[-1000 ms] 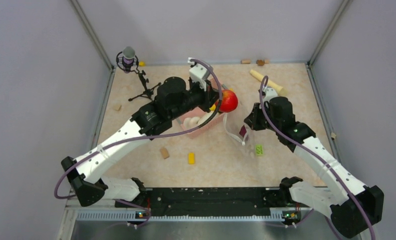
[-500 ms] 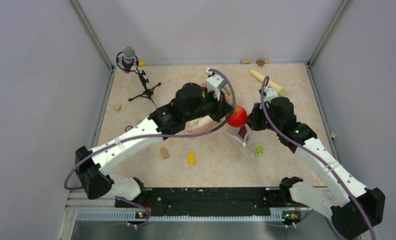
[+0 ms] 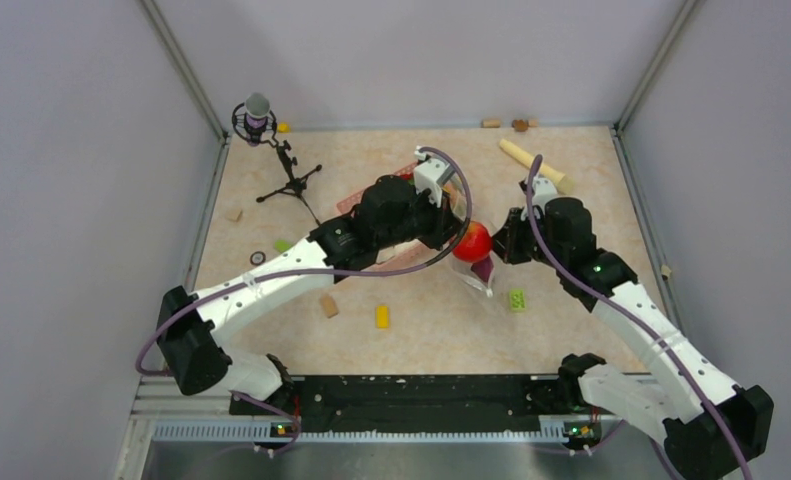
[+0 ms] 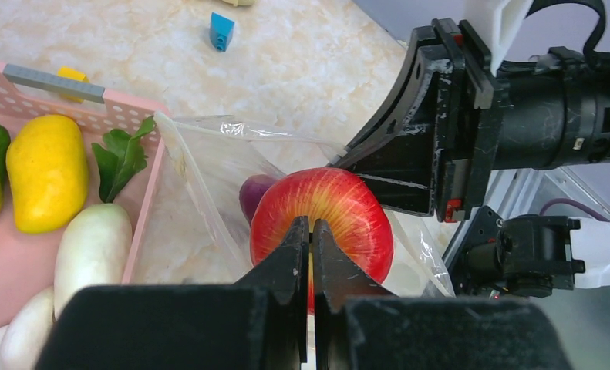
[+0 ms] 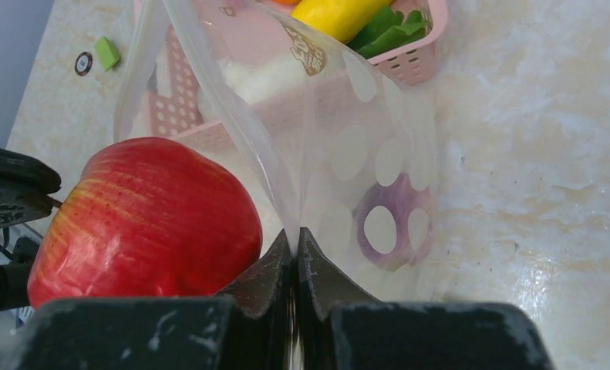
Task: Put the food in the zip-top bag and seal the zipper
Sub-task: Place the fake fruit in the zipper food storage bag.
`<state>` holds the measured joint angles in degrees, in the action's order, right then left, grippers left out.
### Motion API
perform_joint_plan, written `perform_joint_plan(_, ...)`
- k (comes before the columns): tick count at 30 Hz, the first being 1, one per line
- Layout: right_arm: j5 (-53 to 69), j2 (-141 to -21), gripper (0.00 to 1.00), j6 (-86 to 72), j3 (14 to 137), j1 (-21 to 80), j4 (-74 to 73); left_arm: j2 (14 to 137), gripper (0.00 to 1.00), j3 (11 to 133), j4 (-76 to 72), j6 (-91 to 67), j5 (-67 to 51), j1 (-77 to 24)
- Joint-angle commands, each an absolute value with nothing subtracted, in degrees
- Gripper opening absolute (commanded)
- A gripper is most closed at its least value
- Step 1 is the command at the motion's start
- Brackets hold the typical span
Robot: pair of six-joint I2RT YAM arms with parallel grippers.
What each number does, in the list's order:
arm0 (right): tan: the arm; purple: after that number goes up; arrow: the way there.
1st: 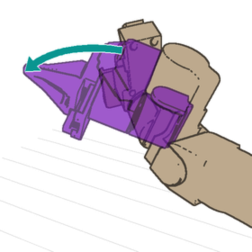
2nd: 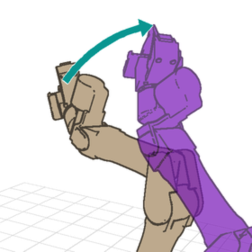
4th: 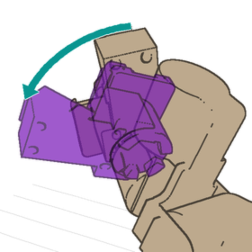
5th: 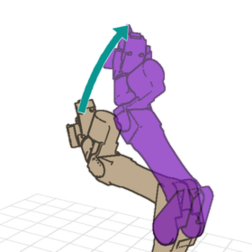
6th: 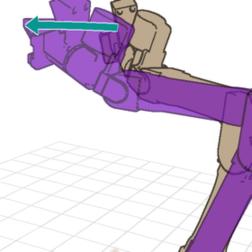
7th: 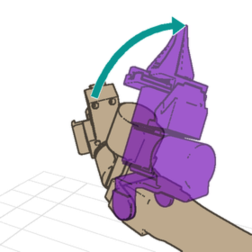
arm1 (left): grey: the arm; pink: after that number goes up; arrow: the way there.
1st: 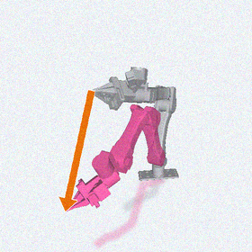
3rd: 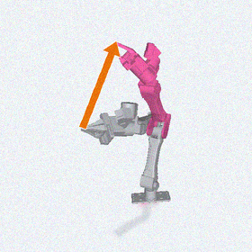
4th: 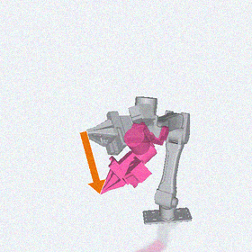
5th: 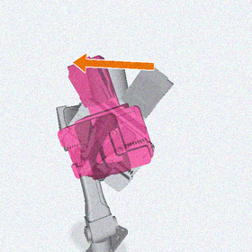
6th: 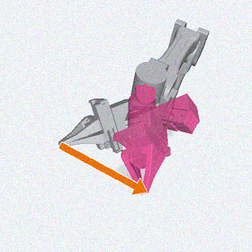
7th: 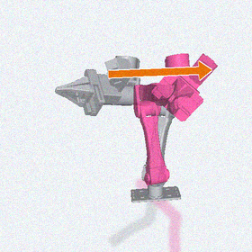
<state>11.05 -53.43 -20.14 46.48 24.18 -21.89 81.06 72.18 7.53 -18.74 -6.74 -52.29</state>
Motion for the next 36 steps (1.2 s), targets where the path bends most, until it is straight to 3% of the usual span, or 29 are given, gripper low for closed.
perform_joint_plan(1,11.5,-51.5,0.03,-20.7,45.9,23.9,-19.4,81.1,0.07,72.3,5.5,-19.7,-4.7,-52.7)
perform_joint_plan(4,11.4,-51.2,0.03,-20.7,45.9,24.0,-19.4,80.5,0.41,72.3,6.3,-19.1,-4.0,-53.1)
perform_joint_plan(6,11.5,-51.1,0.03,-20.7,45.8,23.9,-19.4,80.2,0.55,72.2,6.5,-18.8,-3.6,-53.2)
perform_joint_plan(15,11.1,-50.7,0.02,-20.9,45.7,24.0,-19.4,78.8,0.96,71.2,8.2,-18.7,-0.6,-53.3)
perform_joint_plan(26,8.1,-50.4,0.02,-20.9,45.7,23.9,-20.4,71.2,0.97,64.9,9.1,-22.2,11.5,-50.5)
perform_joint_plan(36,6.1,-50.1,0.03,-20.8,45.4,23.9,-20.9,77.7,0.97,64.1,6.1,-21.5,-4.0,-33.3)
